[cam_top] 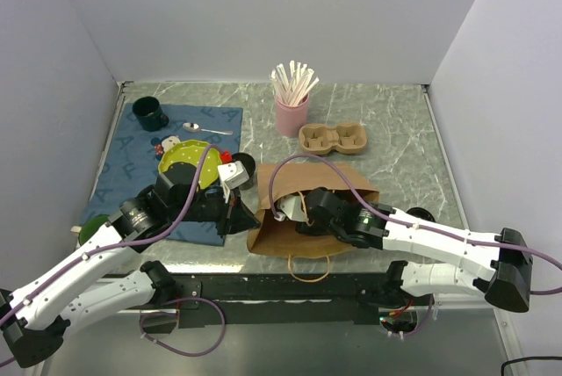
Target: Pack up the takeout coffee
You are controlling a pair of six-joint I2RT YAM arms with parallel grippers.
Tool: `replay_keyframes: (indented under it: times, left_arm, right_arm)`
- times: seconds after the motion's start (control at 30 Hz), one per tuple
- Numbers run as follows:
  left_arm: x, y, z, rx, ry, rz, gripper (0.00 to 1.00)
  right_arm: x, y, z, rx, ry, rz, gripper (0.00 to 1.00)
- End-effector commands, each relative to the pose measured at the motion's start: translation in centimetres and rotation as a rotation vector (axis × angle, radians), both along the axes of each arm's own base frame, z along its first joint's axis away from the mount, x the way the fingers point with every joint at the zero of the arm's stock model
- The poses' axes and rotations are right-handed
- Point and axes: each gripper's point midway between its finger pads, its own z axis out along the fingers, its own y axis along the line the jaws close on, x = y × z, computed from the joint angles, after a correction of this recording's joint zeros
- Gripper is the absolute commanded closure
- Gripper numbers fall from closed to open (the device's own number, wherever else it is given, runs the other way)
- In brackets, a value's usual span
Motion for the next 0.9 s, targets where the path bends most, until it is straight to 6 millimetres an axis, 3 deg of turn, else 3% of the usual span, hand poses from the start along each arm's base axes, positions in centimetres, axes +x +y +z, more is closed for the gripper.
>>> replay_keyframes:
  times: [0.0, 0.87]
  left_arm:
    - [-0.3, -0.6, 2.2, -0.058, -0.055, -0.044, 0.99]
    - [-0.4, -0.7, 2.2, -0.057, -0.053, -0.046, 0.99]
  right_arm:
    - [0.8, 0.5, 0.9, 0.022, -0.013, -0.019, 0.51]
    - [2.5, 0.5, -0.1, -0.011, -0.021, -0.063, 0.50]
